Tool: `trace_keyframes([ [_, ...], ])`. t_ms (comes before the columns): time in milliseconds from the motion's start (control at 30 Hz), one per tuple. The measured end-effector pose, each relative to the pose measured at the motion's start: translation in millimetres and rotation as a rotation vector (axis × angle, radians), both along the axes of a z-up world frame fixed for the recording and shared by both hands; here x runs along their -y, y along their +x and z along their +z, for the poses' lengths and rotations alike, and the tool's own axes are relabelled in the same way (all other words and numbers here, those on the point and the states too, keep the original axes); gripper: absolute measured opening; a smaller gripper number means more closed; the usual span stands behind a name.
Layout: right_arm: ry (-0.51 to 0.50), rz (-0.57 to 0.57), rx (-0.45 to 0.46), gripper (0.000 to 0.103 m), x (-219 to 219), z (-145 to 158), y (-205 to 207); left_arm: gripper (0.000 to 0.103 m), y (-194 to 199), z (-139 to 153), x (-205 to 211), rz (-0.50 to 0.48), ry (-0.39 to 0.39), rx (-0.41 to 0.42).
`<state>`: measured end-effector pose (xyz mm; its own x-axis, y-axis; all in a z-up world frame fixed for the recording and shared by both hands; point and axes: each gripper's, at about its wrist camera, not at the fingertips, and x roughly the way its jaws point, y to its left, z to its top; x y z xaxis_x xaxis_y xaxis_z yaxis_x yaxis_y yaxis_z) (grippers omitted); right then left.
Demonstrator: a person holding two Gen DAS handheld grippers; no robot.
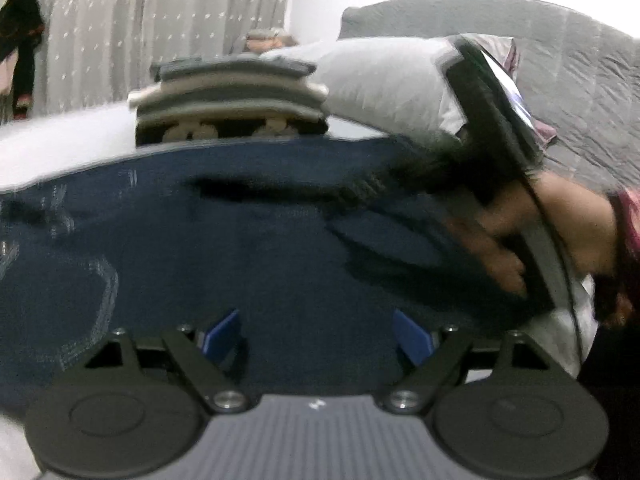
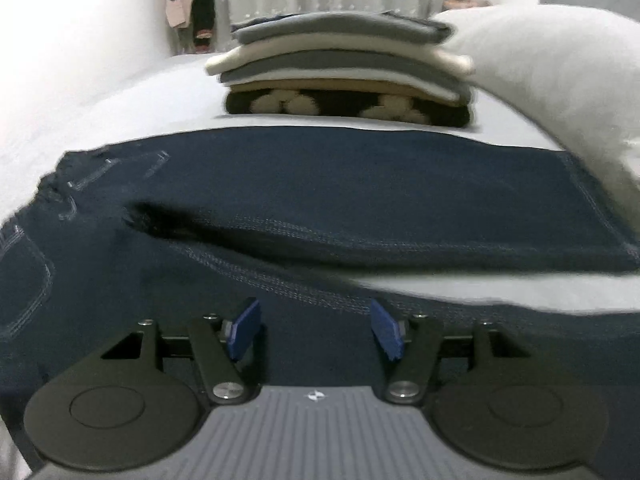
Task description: Fold clothes
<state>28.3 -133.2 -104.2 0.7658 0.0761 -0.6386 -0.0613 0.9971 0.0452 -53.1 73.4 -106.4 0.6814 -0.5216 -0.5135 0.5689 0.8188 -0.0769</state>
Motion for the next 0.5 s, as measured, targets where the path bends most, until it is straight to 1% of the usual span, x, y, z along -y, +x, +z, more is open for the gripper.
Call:
trace_keyframes([
  [67,-0.021,-0.021,0.023,0.064,16.0,-2.1,-21.5,0.085,10.4,9.5,8.6,-0.016,0.017,0.034],
  [133,-0.04,-0.034,0.022,0.064,28.2,-6.0,-33.4,0.085,25.5,15.9,21.8,-0.024,0.048,0.063],
  [233,-0.082,-0.011,0.027,0.065,39.3,-12.7,-38.6,0.085,49.4,11.6,35.8,-0.039,0.086,0.06],
  [333,-0.063,-0.007,0.04,0.065,60.5,-14.5,-42.5,0.085,64.9,-3.2,31.5,-0.012,0.119,0.029],
  [400,-0.061,-0.037,0.045,0.065,80.5,-16.2,-48.3,0.085,75.2,-13.0,28.7,0.006,0.142,0.009],
  [500,-0.022,-0.112,0.054,0.065,124.4,-17.9,-64.8,0.085,71.3,-13.7,1.6,0.032,0.123,0.009],
])
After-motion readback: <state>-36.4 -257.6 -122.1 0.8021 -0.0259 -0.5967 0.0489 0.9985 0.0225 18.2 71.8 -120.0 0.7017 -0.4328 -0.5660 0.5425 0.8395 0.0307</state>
